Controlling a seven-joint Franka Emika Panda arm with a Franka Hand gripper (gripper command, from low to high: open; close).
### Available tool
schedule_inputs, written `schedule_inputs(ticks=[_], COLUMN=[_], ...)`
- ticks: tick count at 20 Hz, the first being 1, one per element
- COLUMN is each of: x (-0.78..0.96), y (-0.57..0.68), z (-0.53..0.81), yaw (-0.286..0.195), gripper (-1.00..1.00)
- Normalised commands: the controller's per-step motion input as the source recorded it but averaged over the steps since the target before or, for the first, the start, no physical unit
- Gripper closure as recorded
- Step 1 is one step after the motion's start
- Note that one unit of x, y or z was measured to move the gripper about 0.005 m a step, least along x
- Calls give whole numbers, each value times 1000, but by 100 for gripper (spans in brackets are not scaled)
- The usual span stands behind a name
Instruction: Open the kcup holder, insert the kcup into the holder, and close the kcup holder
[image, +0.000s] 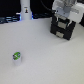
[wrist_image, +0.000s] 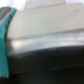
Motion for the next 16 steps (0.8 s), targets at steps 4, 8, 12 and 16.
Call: schedule_inputs(ticks=[4,8,12,16], x=[945,952,961,966], y=[-292,-292,-266,-250], z=[91,77,119,133], yaw=[-59,-67,-50,-44], gripper=[100,100,100,100])
